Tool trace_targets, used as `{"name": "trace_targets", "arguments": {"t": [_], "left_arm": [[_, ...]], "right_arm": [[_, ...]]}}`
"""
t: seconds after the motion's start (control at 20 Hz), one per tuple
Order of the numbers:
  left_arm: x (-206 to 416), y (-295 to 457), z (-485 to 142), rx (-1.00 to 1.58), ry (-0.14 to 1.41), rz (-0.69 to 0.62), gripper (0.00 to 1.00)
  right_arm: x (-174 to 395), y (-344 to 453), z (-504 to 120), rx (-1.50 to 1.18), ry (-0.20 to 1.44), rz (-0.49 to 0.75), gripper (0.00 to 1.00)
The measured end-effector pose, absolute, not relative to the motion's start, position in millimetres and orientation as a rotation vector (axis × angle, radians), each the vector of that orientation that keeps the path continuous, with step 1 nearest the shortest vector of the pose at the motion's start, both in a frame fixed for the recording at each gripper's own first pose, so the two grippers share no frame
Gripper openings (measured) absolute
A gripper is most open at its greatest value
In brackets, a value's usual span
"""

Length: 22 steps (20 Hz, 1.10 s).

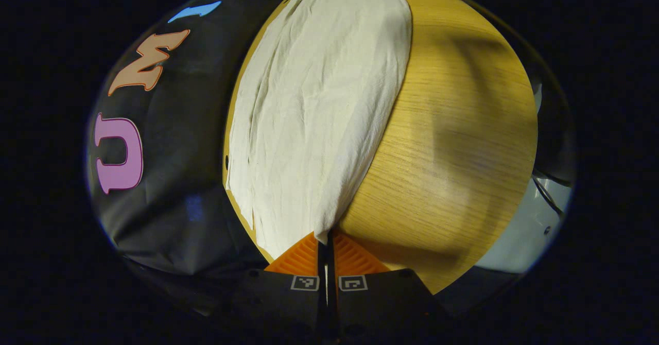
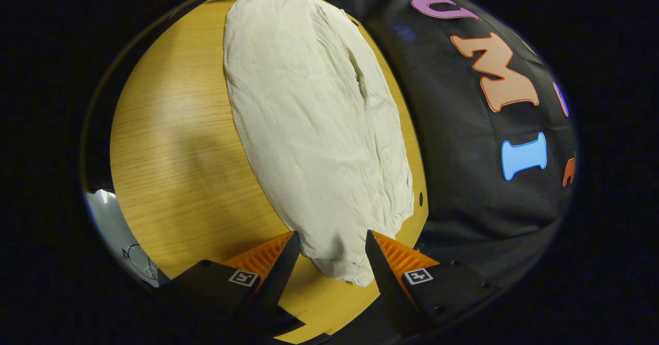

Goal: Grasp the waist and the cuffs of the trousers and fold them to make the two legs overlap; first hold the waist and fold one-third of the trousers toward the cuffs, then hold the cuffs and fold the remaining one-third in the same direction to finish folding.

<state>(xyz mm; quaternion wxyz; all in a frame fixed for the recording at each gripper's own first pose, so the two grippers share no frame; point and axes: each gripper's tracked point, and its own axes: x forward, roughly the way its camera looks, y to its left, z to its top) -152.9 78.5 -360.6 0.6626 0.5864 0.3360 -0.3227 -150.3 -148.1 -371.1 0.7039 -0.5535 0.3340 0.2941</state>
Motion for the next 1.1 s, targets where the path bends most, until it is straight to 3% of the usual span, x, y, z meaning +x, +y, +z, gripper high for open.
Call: {"name": "trace_targets", "arguments": {"t": [0.1,0.15,0.25,0.35,0.4,0.45,0.7,1.1], "left_arm": [[-152.6,79.2,-360.7,1.329,0.764,-0.721,0.0],[-152.3,78.8,-360.9,1.327,0.768,-0.716,0.0],[-151.2,78.4,-361.2,1.324,0.77,-0.71,0.0],[-150.7,79.3,-361.8,1.324,0.772,-0.702,0.0],[-150.9,79.2,-361.1,1.321,0.773,-0.697,0.0],[-150.3,78.6,-360.8,1.312,0.775,-0.694,0.0],[-139.0,80.6,-352.9,1.245,0.829,-0.638,0.0],[-94.2,75.7,-292.3,1.186,0.781,-0.416,0.0]], "right_arm": [[-148.8,-148.1,-376.8,-1.23,0.763,0.659,0.79],[-150.0,-147.6,-380.0,-1.234,0.774,0.664,0.7],[-157.9,-144.6,-386.8,-1.248,0.797,0.697,0.46],[-163.6,-143.9,-375.4,-1.289,0.759,0.701,0.07],[-160.1,-144.0,-383.4,-1.282,0.756,0.694,0.16],[-158.7,-145.9,-385.3,-1.261,0.762,0.685,0.09],[-150.0,-145.7,-373.1,-1.197,0.757,0.669,0.07],[-112.2,-142.5,-326.9,-1.091,0.624,0.565,0.08]]}}
